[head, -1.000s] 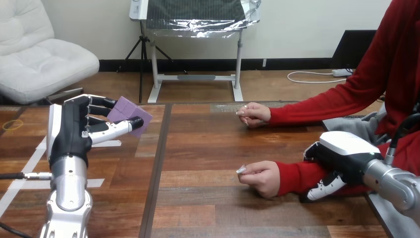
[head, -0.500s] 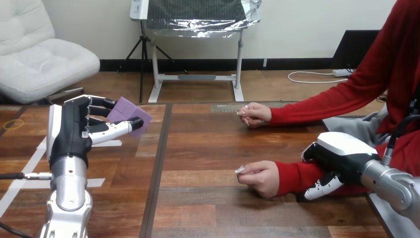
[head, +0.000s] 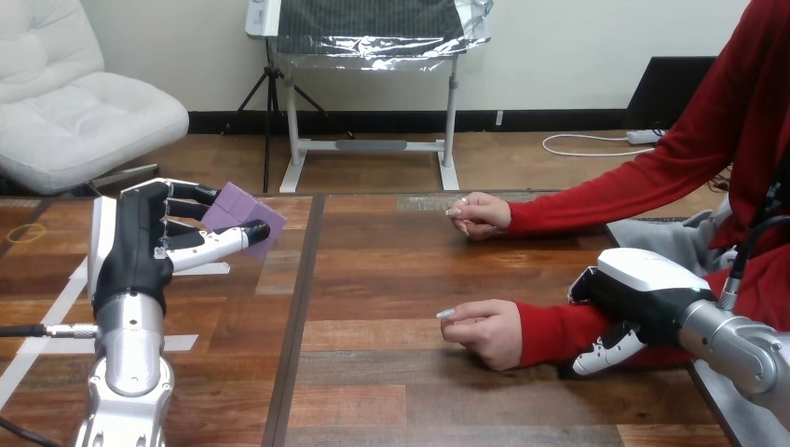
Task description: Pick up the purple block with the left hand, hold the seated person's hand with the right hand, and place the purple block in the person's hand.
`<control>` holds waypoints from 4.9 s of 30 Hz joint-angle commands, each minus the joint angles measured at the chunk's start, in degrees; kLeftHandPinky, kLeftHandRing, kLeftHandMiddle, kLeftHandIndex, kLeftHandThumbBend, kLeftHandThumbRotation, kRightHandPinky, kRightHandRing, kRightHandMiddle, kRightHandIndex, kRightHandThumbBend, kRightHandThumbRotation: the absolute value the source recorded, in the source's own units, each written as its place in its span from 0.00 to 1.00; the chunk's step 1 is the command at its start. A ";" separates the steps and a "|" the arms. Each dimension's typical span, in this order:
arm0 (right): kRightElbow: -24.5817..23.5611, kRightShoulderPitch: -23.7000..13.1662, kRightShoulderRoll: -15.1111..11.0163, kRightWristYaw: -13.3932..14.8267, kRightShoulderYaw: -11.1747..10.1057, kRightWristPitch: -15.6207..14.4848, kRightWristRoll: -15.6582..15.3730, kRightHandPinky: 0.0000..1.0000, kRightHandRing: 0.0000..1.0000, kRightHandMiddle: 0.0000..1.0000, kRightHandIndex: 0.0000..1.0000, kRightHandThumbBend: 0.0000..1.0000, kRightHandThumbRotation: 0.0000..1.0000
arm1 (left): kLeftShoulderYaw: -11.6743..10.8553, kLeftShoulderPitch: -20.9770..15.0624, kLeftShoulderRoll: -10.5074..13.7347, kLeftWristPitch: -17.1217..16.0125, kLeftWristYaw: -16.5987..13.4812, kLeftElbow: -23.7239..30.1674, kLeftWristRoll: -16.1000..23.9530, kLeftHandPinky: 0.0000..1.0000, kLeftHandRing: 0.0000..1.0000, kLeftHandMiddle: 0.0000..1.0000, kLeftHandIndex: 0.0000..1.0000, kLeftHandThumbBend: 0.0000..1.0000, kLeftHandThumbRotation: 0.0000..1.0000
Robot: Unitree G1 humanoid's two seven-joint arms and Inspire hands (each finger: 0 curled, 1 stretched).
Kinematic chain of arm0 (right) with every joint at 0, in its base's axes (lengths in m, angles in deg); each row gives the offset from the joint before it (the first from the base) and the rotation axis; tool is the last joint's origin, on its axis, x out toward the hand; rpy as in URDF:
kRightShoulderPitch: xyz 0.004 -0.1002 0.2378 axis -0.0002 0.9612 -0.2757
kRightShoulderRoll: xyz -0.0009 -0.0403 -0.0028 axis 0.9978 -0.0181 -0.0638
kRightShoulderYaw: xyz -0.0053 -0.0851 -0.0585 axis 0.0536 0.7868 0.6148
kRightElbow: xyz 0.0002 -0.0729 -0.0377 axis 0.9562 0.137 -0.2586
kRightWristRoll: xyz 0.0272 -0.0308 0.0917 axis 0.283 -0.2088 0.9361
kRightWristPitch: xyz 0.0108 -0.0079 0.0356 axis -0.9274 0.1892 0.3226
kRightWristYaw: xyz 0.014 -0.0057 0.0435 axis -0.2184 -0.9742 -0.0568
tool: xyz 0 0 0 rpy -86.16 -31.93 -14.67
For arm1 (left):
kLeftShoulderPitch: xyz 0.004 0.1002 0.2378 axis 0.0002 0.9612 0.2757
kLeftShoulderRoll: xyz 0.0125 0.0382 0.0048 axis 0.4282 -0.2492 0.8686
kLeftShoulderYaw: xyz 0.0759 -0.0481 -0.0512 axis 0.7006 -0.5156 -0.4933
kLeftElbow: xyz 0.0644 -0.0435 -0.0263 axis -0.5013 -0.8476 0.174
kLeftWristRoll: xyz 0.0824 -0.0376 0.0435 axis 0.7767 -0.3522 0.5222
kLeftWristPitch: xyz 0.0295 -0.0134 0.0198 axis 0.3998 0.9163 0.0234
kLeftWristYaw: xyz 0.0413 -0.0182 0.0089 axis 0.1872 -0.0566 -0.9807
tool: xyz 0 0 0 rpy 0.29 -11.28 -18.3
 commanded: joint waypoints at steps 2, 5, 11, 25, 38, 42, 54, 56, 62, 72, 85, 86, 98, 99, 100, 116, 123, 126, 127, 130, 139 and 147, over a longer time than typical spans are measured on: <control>-1.05 -3.23 0.38 -0.11 -1.05 1.51 2.08 0.33 0.36 0.41 0.39 0.73 0.25 | 0.15 -2.41 -0.31 -0.24 0.03 3.68 0.44 0.33 0.38 0.43 0.46 0.63 0.00; -1.18 -3.08 0.35 0.00 -1.74 2.05 3.11 0.33 0.36 0.40 0.39 0.74 0.23 | 0.17 -2.41 -0.35 -0.24 0.04 3.76 0.43 0.33 0.38 0.43 0.46 0.63 0.00; -1.82 -3.12 -0.09 -0.23 -2.35 2.79 4.70 0.31 0.35 0.39 0.38 0.75 0.20 | 0.17 -2.50 -0.40 -0.44 0.02 3.64 0.37 0.33 0.38 0.43 0.46 0.63 0.00; -4.47 -3.44 -1.33 -0.76 -3.91 2.89 7.64 0.30 0.34 0.38 0.38 0.74 0.23 | -0.22 -3.30 -0.78 -1.80 0.36 2.63 -1.00 0.34 0.39 0.43 0.46 0.62 0.00; -5.77 -4.25 -2.46 -0.18 -5.21 4.66 8.39 0.29 0.32 0.37 0.37 0.74 0.25 | -0.53 -3.79 -1.34 -1.59 0.94 2.28 -2.34 0.34 0.39 0.43 0.45 0.61 0.00; -6.15 -4.33 -2.60 0.05 -5.47 5.12 8.44 0.28 0.31 0.36 0.36 0.75 0.25 | -0.29 -3.80 -1.22 -1.57 0.93 2.31 -2.38 0.35 0.39 0.43 0.45 0.61 0.00; -8.09 -4.50 -2.94 -1.73 -6.55 5.14 9.78 0.26 0.30 0.34 0.34 0.76 0.26 | -0.21 -3.83 -1.43 -0.78 1.15 2.38 -2.22 0.35 0.40 0.43 0.45 0.61 0.00; -8.56 -4.50 -2.97 -2.10 -6.69 4.84 10.02 0.26 0.30 0.34 0.34 0.76 0.27 | -0.12 -3.79 -1.43 -0.64 1.07 2.45 -1.92 0.35 0.40 0.43 0.45 0.61 0.00; -9.20 -4.44 -2.88 -2.11 -7.05 5.03 10.07 0.26 0.30 0.35 0.34 0.76 0.28 | -0.14 -3.79 -1.50 -0.69 1.05 2.27 -1.70 0.35 0.40 0.43 0.45 0.61 0.00; -11.00 -4.13 -2.56 -2.86 -7.36 4.22 10.23 0.26 0.30 0.35 0.35 0.76 0.30 | -0.03 -3.76 -1.55 -0.60 1.10 2.33 -1.56 0.35 0.40 0.43 0.45 0.61 0.00; -13.35 -3.54 -1.64 -4.11 -7.61 2.47 10.68 0.27 0.31 0.35 0.35 0.77 0.25 | 0.21 -3.83 -1.53 -1.72 1.14 1.69 -1.41 0.34 0.39 0.42 0.45 0.62 0.00; -13.49 -3.55 -1.54 -4.17 -7.55 2.25 10.58 0.27 0.31 0.35 0.35 0.77 0.24 | 0.16 -3.88 -1.62 -1.96 1.13 1.50 -1.53 0.34 0.39 0.42 0.45 0.62 0.00; -15.52 -3.32 -0.70 -5.18 -7.18 0.23 10.35 0.30 0.34 0.38 0.37 0.77 0.26 | 0.65 -4.52 -2.04 -4.41 1.19 -0.59 -1.52 0.32 0.37 0.41 0.44 0.62 0.00; -15.62 -3.30 -0.65 -5.24 -7.19 0.16 10.39 0.30 0.34 0.38 0.37 0.77 0.26 | 0.71 -4.57 -2.05 -4.68 1.15 -0.79 -1.44 0.32 0.37 0.41 0.44 0.62 0.00; -15.73 -3.35 -0.51 -5.33 -7.16 0.05 10.41 0.30 0.34 0.38 0.37 0.77 0.26 | 1.07 -4.74 -1.90 -5.47 0.92 -1.35 -0.89 0.32 0.37 0.41 0.44 0.62 0.00; -16.74 -4.00 1.13 -6.88 -7.03 -0.77 11.13 0.32 0.35 0.39 0.37 0.76 0.28 | 2.59 -7.98 -3.12 -9.02 -0.06 -7.19 0.82 0.32 0.37 0.41 0.43 0.66 0.00; -17.63 -4.23 1.70 -7.66 -6.93 -1.73 11.49 0.32 0.35 0.39 0.38 0.76 0.29 | 2.99 -9.67 -4.21 -9.81 0.31 -9.45 -0.24 0.33 0.37 0.41 0.43 0.65 0.00; -17.85 -4.43 2.04 -7.95 -6.77 -2.21 11.63 0.32 0.35 0.39 0.38 0.76 0.29 | 3.25 -10.58 -4.62 -10.76 0.53 -11.04 -0.35 0.32 0.37 0.41 0.43 0.65 0.00; -18.04 -4.49 2.17 -8.05 -6.75 -2.41 11.67 0.32 0.35 0.39 0.39 0.76 0.29 | 3.35 -11.00 -4.88 -11.12 0.66 -11.73 -0.43 0.32 0.37 0.41 0.43 0.65 0.00; -18.51 -4.54 2.47 -8.21 -6.78 -2.87 11.76 0.32 0.35 0.39 0.39 0.76 0.30 | 3.54 -11.89 -5.47 -11.62 0.72 -13.10 -0.41 0.32 0.37 0.41 0.43 0.66 0.00; -18.83 -5.02 3.51 -7.97 -6.61 -2.94 11.87 0.32 0.35 0.39 0.39 0.77 0.29 | 4.46 -14.27 -7.13 -11.67 0.75 -16.24 0.16 0.31 0.37 0.41 0.43 0.67 0.00; -19.88 -5.56 4.01 -7.72 -5.86 -3.74 10.57 0.32 0.35 0.39 0.40 0.76 0.29 | 5.55 -15.77 -8.09 -11.75 1.33 -18.25 0.13 0.32 0.38 0.42 0.44 0.66 0.00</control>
